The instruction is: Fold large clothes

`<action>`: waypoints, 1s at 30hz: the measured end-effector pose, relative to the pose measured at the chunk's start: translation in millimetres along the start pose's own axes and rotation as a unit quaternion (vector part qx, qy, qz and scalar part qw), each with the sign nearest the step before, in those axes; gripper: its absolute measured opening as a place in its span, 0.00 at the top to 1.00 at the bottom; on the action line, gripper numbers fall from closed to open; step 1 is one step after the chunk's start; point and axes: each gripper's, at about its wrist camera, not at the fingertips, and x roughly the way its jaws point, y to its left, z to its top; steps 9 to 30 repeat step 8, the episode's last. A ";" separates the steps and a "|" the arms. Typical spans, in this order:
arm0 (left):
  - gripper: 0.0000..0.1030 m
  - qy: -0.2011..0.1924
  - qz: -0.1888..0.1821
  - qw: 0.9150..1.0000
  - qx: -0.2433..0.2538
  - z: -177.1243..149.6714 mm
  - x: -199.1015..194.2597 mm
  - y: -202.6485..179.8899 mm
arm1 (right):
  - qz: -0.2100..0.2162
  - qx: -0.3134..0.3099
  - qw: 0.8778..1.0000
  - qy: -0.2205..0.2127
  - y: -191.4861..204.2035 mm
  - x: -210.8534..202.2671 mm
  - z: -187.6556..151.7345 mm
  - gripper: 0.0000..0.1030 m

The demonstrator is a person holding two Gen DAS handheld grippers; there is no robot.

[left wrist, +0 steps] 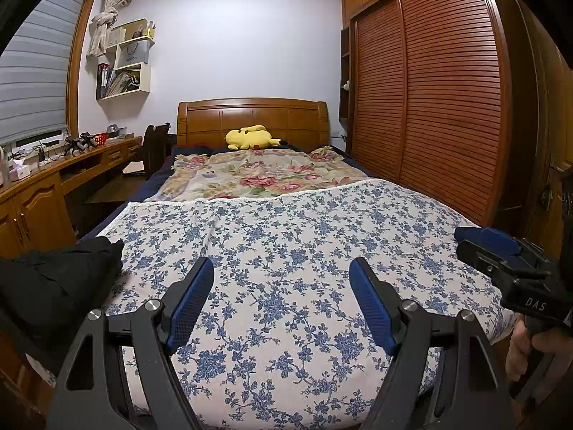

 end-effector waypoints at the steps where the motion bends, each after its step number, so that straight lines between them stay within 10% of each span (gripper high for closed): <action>1: 0.24 0.000 0.000 1.000 0.000 0.0 0.1 -0.3 | 0.000 0.000 1.000 0.000 0.2 -0.3 -0.5 0.13; 30: 0.24 0.000 -0.001 1.000 -0.001 -0.3 -0.7 -0.9 | -0.003 0.001 1.000 -0.001 2.1 0.5 -0.2 0.13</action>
